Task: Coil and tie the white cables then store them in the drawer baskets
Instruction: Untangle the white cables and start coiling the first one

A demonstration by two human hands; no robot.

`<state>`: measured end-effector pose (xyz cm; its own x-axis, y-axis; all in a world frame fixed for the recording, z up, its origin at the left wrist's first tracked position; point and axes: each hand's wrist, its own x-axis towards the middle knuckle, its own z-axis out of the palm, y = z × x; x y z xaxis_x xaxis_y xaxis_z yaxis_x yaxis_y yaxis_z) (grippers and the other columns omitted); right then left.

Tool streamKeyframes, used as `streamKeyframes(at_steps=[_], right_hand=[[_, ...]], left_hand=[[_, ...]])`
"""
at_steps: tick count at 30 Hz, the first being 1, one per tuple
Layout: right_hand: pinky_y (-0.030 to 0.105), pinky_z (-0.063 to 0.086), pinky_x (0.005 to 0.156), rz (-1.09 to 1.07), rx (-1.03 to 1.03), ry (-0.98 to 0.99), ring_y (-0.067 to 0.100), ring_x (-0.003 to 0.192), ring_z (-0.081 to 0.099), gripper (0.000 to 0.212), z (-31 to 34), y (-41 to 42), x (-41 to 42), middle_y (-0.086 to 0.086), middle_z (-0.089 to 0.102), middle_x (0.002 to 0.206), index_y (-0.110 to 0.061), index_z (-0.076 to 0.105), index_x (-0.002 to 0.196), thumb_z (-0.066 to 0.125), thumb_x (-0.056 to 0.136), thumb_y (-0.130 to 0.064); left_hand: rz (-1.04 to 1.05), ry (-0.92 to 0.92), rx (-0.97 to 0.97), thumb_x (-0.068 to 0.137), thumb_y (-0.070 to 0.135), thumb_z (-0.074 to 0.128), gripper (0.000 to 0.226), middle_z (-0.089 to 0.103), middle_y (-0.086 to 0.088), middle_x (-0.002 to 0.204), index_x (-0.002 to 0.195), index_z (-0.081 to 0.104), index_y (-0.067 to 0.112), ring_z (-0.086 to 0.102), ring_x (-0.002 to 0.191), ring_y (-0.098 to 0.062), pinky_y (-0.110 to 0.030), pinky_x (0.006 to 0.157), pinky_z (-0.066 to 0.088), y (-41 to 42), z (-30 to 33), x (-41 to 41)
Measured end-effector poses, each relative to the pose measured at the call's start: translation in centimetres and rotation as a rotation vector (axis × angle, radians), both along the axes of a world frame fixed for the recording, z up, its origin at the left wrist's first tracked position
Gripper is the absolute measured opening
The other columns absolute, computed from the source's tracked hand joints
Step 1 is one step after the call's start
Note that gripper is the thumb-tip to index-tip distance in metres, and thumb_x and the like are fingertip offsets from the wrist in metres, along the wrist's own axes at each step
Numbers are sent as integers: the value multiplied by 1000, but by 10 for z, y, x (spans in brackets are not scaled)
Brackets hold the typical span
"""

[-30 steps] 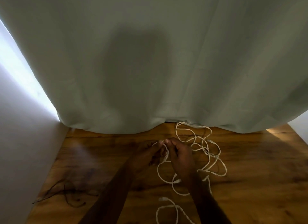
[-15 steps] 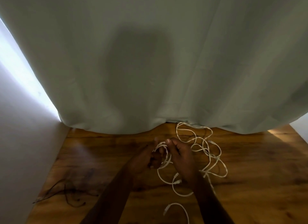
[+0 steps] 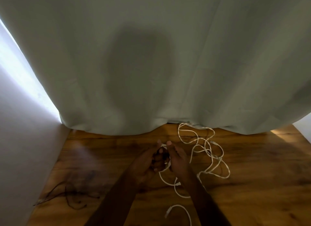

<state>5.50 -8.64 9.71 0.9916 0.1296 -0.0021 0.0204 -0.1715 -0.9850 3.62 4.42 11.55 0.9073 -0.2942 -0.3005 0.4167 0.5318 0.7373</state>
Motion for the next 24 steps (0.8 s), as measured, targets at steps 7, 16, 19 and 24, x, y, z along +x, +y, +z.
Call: streamKeyframes(at_steps=[7,16,19,24], right_hand=[[17,37,42,38,66,-43,4,41,48,35,11,-5,-6,-7,53,51,-19,64,84,39,106,-29],[27,37,54,72,-73,-113,8,55,46,38,19,-30,0,-6,49,60,-21,60,72,48,102,-40],[39,47,61,65,-172,-140,23,65,60,26,20,-31,3,3,65,72,-25,68,87,49,103,-32],[24,54,68,99,-210,-174,10,77,68,22,18,-30,-1,-6,73,85,-26,72,101,55,101,-12]], left_hand=[[-28,-4,-408,100,43,33,56,36,6,51,101,64,-3,33,40,-4,-20,42,33,7,-1,16],[-155,-30,-420,102,28,25,53,33,3,62,121,58,-9,22,49,-8,-24,51,31,20,11,13],[-157,-50,-418,101,27,30,50,35,4,63,122,58,-8,23,51,-7,-24,53,27,20,11,13],[-105,-90,-384,100,21,34,47,38,2,69,131,49,-12,34,55,-7,-23,55,35,17,18,12]])
